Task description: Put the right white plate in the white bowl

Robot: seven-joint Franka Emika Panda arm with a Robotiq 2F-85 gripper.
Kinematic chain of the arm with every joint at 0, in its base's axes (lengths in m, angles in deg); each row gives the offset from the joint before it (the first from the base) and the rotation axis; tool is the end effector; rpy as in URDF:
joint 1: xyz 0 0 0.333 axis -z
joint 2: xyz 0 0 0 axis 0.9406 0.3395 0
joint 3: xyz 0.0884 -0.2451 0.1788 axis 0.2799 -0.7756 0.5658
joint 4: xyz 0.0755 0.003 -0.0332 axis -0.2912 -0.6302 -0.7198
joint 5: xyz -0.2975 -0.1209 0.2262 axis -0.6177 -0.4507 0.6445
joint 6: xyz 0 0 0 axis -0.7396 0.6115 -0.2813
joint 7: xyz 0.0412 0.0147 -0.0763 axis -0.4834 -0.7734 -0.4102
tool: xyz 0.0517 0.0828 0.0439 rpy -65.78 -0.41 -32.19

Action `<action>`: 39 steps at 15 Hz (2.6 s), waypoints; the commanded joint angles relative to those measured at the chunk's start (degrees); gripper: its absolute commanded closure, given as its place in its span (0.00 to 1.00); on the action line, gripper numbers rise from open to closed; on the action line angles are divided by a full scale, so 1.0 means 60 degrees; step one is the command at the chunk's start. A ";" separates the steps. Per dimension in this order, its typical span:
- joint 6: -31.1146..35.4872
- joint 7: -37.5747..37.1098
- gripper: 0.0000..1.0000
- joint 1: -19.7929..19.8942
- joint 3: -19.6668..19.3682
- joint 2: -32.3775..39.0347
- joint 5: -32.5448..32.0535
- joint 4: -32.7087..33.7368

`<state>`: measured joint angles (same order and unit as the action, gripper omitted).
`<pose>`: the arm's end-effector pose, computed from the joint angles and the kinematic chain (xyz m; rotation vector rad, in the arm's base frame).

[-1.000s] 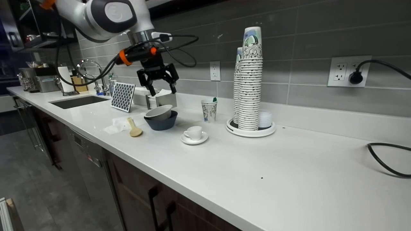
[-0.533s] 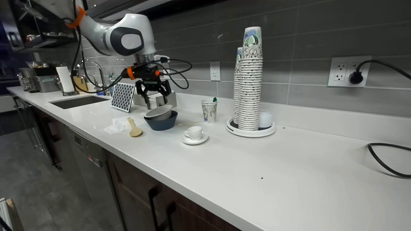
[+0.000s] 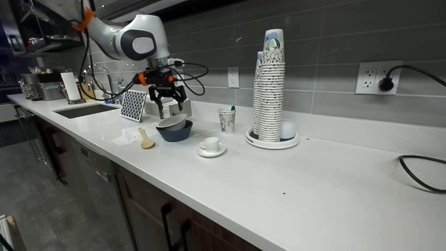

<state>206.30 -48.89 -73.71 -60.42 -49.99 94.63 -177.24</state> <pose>0.5818 0.0404 0.3993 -3.0125 -0.6165 -0.3736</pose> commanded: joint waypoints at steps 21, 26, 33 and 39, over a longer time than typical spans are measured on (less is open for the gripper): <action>0.5730 -0.0816 0.00 -0.0991 0.1852 0.3669 -0.2189 0.2013; 0.5758 -0.0773 0.00 -0.1131 0.2136 0.4979 -0.2386 0.2928; 0.5632 -0.0517 0.44 -0.1418 0.1702 0.6148 -0.3208 0.4278; 0.4934 -0.0595 0.47 -0.1598 0.1575 0.6423 -0.3455 0.4564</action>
<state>238.86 -51.86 -82.04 -50.40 -12.71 75.61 -151.97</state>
